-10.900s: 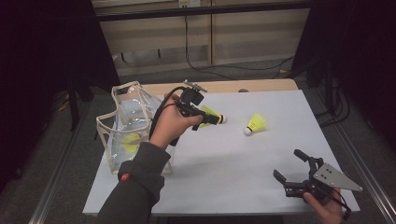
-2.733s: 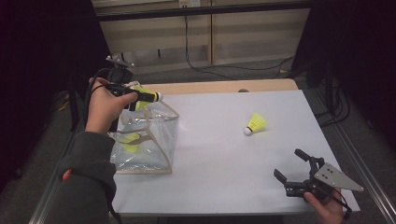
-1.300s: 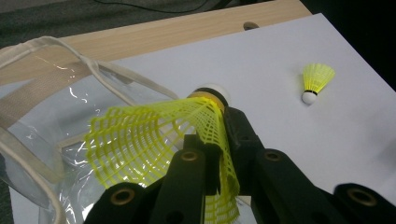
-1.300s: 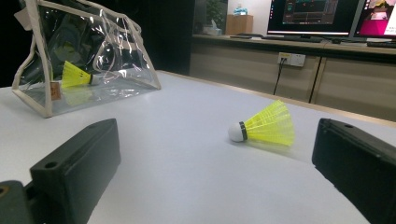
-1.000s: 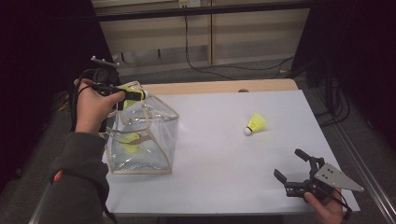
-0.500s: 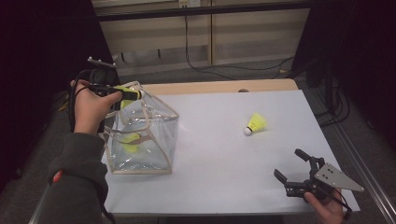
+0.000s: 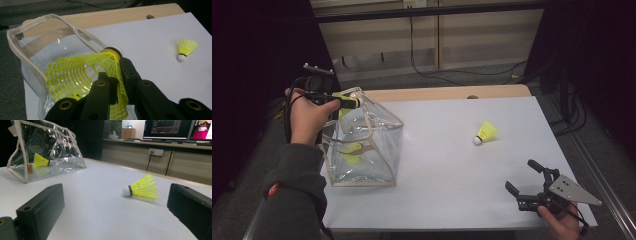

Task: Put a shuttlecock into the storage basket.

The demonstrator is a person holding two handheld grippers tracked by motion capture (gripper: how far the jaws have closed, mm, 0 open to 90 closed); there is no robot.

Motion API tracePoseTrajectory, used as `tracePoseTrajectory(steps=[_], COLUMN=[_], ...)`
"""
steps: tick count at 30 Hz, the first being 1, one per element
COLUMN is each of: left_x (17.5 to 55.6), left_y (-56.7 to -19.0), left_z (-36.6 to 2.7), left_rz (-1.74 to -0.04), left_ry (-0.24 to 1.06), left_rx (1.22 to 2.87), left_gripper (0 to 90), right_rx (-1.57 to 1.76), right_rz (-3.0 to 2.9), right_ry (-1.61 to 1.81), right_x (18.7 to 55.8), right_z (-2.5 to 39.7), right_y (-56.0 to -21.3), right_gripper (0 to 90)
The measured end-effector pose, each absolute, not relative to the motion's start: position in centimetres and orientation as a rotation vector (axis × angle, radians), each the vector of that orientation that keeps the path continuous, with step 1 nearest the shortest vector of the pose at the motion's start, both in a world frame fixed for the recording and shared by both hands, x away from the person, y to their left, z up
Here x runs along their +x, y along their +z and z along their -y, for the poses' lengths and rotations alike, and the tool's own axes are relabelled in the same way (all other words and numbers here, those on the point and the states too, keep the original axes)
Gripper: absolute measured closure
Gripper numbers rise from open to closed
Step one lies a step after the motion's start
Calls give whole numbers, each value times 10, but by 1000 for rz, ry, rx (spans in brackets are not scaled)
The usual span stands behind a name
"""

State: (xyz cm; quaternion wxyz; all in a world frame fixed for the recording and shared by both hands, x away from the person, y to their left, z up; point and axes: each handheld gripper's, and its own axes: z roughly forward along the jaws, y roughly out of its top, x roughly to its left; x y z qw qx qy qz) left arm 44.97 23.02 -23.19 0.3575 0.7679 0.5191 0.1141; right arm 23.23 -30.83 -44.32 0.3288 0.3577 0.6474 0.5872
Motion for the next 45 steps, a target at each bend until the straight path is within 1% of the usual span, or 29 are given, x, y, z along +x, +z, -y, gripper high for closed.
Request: tracePoseTrajectory(steps=[7, 20, 45], left_x=[451, 452, 452], left_y=[-238, -243, -247], left_z=[-236, -234, -237], left_rz=[-1372, -1408, -1424], left_ry=[310, 320, 321], left_rx=[1986, 1982, 1981], left_gripper=[852, 850, 850], right_rx=[936, 934, 936], right_rz=[-1697, -1699, -1696], right_ry=[1538, 1537, 1536], right_x=[232, 232, 232], right_z=[308, 308, 309], right_y=[-443, -444, -443], right_gripper=[9, 9, 8])
